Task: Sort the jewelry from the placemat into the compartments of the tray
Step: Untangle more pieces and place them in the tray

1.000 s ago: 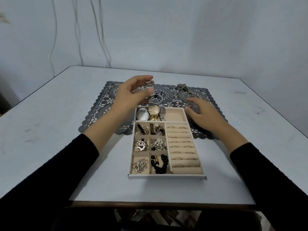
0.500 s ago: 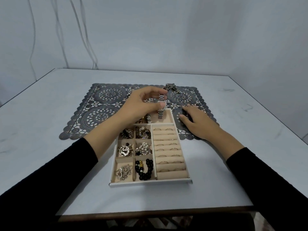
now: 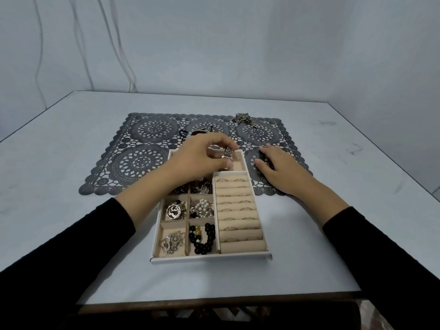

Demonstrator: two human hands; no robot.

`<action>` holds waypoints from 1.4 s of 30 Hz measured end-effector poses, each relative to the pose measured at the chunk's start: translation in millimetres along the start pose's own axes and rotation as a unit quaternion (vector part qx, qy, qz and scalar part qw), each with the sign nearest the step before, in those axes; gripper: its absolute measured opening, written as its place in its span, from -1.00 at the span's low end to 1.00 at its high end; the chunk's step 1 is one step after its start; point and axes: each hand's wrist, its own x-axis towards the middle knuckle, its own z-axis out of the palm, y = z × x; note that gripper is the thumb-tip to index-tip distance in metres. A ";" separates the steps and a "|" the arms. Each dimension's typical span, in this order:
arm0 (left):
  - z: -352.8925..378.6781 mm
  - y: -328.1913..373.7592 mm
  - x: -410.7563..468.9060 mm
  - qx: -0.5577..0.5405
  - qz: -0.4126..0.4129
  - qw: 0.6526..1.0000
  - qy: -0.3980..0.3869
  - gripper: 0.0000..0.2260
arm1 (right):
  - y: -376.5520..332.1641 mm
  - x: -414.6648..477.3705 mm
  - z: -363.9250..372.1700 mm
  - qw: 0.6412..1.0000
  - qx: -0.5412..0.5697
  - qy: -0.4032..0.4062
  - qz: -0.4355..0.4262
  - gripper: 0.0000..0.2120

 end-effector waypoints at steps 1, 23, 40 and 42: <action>-0.4 0.9 0.1 0.006 0.006 1.000 0.002 -0.74 | -0.7 -0.4 -0.7 1.000 -0.001 0.000 0.000 -0.49; -22.4 -1.0 27.3 0.209 0.103 0.972 -0.043 -0.78 | -6.4 -6.2 -5.7 1.000 0.009 -0.004 0.007 -0.51; -39.4 -14.6 42.7 0.083 0.035 0.988 -0.126 -0.78 | -10.7 -7.5 -8.1 1.000 0.010 -0.006 0.012 -0.51; -39.7 -14.7 43.6 0.088 0.035 0.987 -0.128 -0.78 | -10.0 -7.8 -8.0 1.000 0.010 -0.006 0.014 -0.51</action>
